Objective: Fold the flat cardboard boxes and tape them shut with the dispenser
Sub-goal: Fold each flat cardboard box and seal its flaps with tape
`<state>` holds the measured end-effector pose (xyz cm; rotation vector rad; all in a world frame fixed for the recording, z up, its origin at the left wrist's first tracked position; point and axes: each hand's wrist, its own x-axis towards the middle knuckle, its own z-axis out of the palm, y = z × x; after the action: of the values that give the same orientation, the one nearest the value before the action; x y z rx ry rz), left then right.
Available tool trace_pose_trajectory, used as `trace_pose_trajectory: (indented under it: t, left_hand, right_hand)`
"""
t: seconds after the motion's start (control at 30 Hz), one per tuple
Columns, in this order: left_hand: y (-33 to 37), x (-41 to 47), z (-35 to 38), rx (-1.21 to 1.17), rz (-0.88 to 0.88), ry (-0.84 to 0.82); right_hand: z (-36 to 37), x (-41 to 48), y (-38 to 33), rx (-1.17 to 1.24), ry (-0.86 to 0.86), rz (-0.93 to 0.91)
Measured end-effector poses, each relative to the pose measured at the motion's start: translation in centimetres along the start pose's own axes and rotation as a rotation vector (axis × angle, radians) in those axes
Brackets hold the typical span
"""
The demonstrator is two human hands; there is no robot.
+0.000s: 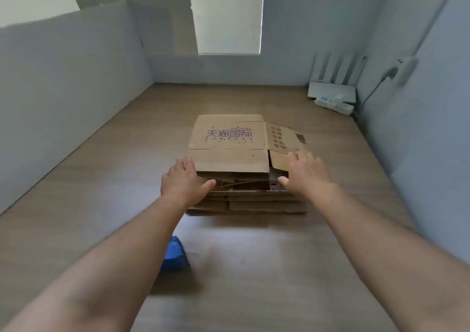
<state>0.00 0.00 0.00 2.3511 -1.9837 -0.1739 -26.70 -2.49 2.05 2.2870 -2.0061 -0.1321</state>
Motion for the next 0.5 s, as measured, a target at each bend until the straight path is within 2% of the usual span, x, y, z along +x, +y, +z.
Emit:
trace_pose_trajectory:
  t: [0.17, 0.27, 0.37, 0.5]
  left_hand:
    - [-0.2, 1.0, 0.9, -0.094, -0.083, -0.04]
    - [0.1, 1.4, 1.0, -0.239, -0.121, -0.046]
    - [0.6, 1.3, 0.4, -0.379, -0.121, 0.01]
    - [1.7, 0.2, -2.8, -0.522, -0.057, 0.213]
  right_hand:
    - [1.1, 1.5, -0.3, 0.016, -0.037, 0.082]
    - [1.1, 1.8, -0.5, 0.017, -0.025, 0.075]
    - [1.1, 1.6, 0.5, 0.048, 0.159, 0.056]
    - [-1.2, 1.2, 1.8, 0.257, 0.497, 0.043]
